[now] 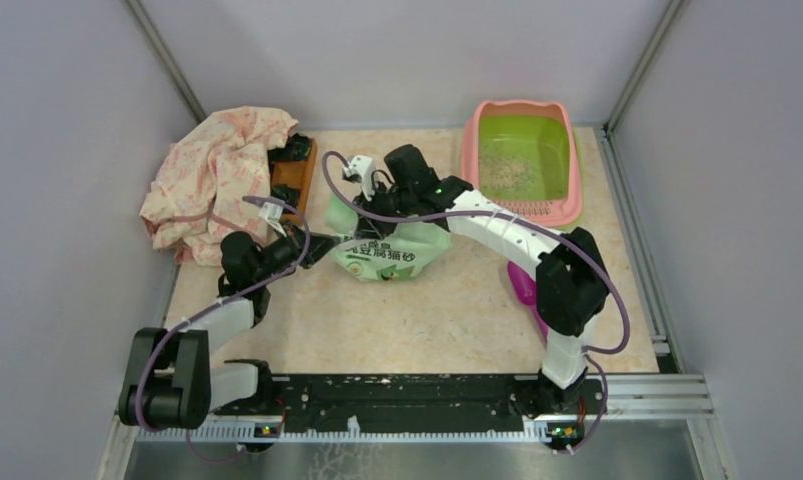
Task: Fill the litter box with clean litter
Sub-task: Clamp the cat litter bag at the center of the board.
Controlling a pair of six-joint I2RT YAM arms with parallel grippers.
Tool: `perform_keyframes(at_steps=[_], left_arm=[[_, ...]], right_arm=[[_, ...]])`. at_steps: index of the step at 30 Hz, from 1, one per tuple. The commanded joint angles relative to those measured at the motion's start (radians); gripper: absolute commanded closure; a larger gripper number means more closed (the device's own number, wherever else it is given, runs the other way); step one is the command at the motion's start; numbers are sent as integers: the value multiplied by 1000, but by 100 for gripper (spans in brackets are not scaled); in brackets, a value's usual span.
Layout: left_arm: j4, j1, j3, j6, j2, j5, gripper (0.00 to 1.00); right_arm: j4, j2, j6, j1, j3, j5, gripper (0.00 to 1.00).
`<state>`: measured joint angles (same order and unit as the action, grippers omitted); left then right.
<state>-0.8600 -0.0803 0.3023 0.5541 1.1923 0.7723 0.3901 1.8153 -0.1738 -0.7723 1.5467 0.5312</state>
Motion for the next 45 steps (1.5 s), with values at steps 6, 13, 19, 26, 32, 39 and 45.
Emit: perform_keyframes(at_steps=[6, 13, 19, 26, 32, 39, 45], left_arm=[[-163, 17, 83, 68, 43, 52, 100], [-183, 22, 84, 82, 56, 66, 100], [-189, 24, 85, 82, 64, 77, 100], [-213, 24, 83, 94, 77, 92, 100], [-212, 24, 77, 93, 74, 97, 100], [-212, 24, 78, 89, 72, 98, 100], [-213, 24, 74, 90, 73, 102, 100]], right_arm=[[-105, -14, 72, -15, -42, -60, 100], [-144, -19, 76, -14, -74, -25, 100], [-28, -11, -7, 16, -12, 23, 61], [158, 28, -104, 44, 141, 61, 50], [441, 159, -232, 61, 425, 113, 51], [612, 255, -304, 67, 606, 162, 58], [607, 224, -313, 67, 561, 134, 50]])
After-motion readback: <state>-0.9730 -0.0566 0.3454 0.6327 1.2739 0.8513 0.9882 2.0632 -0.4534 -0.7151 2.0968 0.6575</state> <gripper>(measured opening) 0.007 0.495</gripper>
